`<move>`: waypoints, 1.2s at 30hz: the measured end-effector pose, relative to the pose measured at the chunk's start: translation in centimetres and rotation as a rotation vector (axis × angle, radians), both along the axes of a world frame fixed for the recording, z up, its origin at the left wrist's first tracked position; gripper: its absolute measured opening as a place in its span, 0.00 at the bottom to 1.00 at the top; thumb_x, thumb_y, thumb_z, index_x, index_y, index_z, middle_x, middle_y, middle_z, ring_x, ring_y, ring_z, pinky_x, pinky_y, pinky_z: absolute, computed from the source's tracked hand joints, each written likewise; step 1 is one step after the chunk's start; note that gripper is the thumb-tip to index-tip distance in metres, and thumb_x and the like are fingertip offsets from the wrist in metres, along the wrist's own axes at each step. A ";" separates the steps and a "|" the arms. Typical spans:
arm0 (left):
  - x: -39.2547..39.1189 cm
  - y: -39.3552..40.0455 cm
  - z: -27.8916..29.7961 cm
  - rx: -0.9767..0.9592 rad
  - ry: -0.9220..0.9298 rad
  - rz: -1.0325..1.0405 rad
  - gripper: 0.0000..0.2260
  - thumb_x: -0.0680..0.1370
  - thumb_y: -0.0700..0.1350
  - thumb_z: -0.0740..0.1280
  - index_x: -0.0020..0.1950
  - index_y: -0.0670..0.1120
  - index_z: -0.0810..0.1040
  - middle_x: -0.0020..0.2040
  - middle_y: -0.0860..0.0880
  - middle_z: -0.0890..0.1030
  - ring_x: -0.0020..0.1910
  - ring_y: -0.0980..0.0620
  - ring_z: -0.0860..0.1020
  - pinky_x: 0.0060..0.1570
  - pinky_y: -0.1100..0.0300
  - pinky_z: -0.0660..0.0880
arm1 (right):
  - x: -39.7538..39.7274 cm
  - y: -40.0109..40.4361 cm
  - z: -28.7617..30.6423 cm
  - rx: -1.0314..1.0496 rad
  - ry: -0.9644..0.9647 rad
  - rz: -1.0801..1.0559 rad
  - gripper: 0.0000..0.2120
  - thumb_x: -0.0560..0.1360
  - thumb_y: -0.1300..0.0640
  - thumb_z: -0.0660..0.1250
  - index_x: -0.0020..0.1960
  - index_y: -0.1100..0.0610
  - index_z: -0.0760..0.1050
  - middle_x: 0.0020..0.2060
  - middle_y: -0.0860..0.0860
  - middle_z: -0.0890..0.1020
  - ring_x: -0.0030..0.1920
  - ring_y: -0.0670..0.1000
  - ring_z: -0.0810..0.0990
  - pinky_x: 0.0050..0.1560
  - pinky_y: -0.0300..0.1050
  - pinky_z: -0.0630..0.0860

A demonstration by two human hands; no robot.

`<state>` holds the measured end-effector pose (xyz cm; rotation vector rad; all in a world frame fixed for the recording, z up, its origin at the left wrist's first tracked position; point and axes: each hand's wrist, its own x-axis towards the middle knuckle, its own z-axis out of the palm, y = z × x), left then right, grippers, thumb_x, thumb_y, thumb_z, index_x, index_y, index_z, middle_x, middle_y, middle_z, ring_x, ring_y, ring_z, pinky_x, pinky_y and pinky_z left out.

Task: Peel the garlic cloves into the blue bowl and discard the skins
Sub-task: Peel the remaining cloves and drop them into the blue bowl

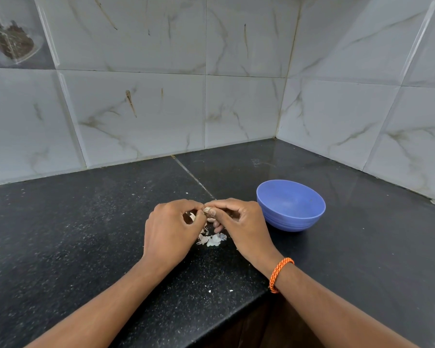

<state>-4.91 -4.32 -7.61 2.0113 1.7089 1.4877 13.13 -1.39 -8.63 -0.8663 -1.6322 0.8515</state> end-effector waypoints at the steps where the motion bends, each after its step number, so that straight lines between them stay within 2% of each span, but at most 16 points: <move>1: 0.1 0.0 0.0 -0.013 0.003 -0.001 0.05 0.79 0.51 0.73 0.49 0.60 0.89 0.42 0.66 0.86 0.39 0.61 0.83 0.40 0.54 0.81 | 0.0 0.0 -0.1 0.013 -0.015 -0.022 0.08 0.81 0.59 0.74 0.59 0.55 0.88 0.47 0.47 0.88 0.40 0.51 0.86 0.41 0.49 0.86; 4: 0.1 -0.2 0.1 -0.032 0.010 -0.018 0.09 0.76 0.52 0.70 0.53 0.61 0.88 0.44 0.67 0.86 0.40 0.61 0.83 0.42 0.54 0.81 | 0.1 0.1 -0.2 0.050 -0.048 -0.074 0.09 0.82 0.61 0.72 0.60 0.54 0.88 0.47 0.45 0.87 0.38 0.49 0.85 0.37 0.50 0.86; 7: 0.1 -0.4 0.2 -0.043 -0.009 -0.044 0.06 0.79 0.52 0.74 0.53 0.62 0.88 0.42 0.68 0.86 0.36 0.62 0.83 0.40 0.55 0.81 | 0.1 0.0 -0.3 0.074 -0.068 -0.095 0.09 0.82 0.60 0.72 0.60 0.53 0.88 0.48 0.45 0.87 0.38 0.49 0.84 0.36 0.52 0.85; 11: 0.0 -0.3 0.3 -0.082 -0.119 -0.097 0.04 0.79 0.54 0.77 0.53 0.63 0.89 0.41 0.67 0.86 0.32 0.63 0.84 0.41 0.49 0.84 | 0.1 0.0 -0.4 0.103 -0.085 -0.127 0.10 0.82 0.60 0.73 0.61 0.54 0.87 0.49 0.45 0.88 0.41 0.46 0.85 0.38 0.40 0.81; 15: -0.2 0.0 0.0 -0.078 -0.134 -0.081 0.04 0.79 0.55 0.78 0.52 0.63 0.89 0.42 0.66 0.87 0.37 0.62 0.86 0.42 0.48 0.85 | 0.1 -0.2 -0.1 0.114 -0.090 -0.122 0.11 0.81 0.60 0.73 0.62 0.53 0.87 0.49 0.45 0.88 0.41 0.45 0.85 0.39 0.36 0.79; 17: -0.2 0.1 0.0 -0.057 -0.129 -0.085 0.03 0.78 0.54 0.78 0.51 0.62 0.89 0.41 0.66 0.87 0.40 0.62 0.86 0.43 0.47 0.85 | 0.0 -0.4 -0.1 0.120 -0.088 -0.123 0.11 0.81 0.60 0.73 0.63 0.53 0.87 0.49 0.45 0.89 0.40 0.46 0.85 0.38 0.36 0.79; 21: -0.1 0.2 -0.1 -0.041 -0.132 -0.095 0.03 0.79 0.51 0.78 0.47 0.61 0.90 0.37 0.64 0.86 0.38 0.58 0.86 0.40 0.46 0.84 | 0.0 -0.4 -0.2 0.110 -0.072 -0.152 0.12 0.82 0.59 0.73 0.63 0.51 0.87 0.46 0.44 0.89 0.37 0.48 0.85 0.37 0.38 0.80; 28: -0.2 0.1 -0.2 -0.041 -0.099 -0.051 0.02 0.78 0.54 0.78 0.48 0.62 0.89 0.37 0.65 0.86 0.38 0.61 0.85 0.40 0.49 0.84 | 0.0 -0.5 0.1 0.135 -0.088 -0.148 0.09 0.81 0.59 0.74 0.60 0.53 0.88 0.48 0.43 0.88 0.44 0.48 0.87 0.40 0.37 0.80; 31: -0.1 0.0 0.0 -0.056 -0.130 -0.053 0.03 0.79 0.52 0.77 0.51 0.61 0.90 0.39 0.66 0.86 0.38 0.62 0.85 0.41 0.49 0.85 | 0.1 -0.5 0.1 0.135 -0.093 -0.144 0.09 0.81 0.57 0.75 0.60 0.53 0.88 0.48 0.43 0.88 0.44 0.49 0.87 0.41 0.38 0.81; 36: -0.1 -0.1 0.1 -0.056 -0.144 -0.078 0.04 0.80 0.49 0.77 0.48 0.59 0.90 0.36 0.63 0.86 0.35 0.59 0.85 0.39 0.46 0.84 | 0.1 -0.6 0.2 0.111 -0.087 -0.123 0.09 0.78 0.58 0.77 0.58 0.53 0.88 0.47 0.44 0.89 0.41 0.48 0.88 0.39 0.36 0.81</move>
